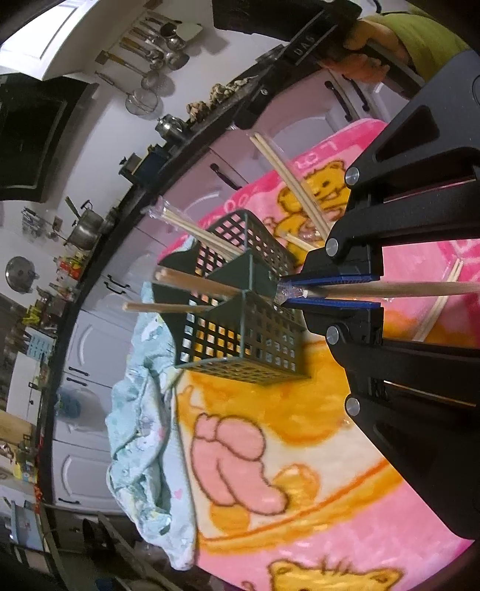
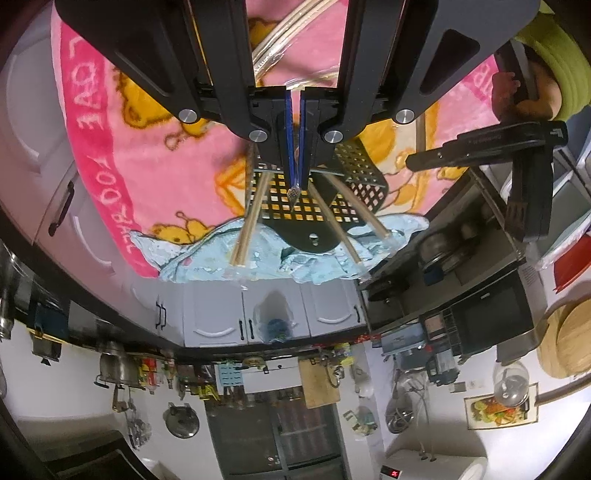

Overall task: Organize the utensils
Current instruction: 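Raise both held chopsticks up above the green caddy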

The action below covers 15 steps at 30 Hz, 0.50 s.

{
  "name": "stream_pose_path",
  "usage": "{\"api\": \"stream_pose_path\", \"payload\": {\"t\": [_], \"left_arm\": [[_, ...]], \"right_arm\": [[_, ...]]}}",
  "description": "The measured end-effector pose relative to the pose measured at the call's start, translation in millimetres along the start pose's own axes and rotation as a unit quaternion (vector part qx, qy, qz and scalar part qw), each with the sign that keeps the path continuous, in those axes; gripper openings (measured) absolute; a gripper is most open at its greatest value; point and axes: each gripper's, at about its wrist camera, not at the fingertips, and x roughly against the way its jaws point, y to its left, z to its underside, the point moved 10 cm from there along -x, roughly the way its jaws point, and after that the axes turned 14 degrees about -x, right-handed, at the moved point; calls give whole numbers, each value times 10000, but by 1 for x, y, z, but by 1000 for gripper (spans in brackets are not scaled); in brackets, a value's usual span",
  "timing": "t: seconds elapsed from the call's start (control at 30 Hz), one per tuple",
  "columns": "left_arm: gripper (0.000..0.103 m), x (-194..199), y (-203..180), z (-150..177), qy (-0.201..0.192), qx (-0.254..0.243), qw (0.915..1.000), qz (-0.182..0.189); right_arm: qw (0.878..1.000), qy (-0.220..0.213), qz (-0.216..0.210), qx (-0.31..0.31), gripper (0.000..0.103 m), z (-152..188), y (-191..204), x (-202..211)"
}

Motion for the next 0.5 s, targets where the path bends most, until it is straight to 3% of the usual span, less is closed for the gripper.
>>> {"api": "stream_pose_path", "payload": {"t": [0.5], "left_arm": [[3, 30, -4, -31, -504, -86, 9987, -19]], "right_arm": [[9995, -72, -221, 221, 2, -2, 28, 14]]}}
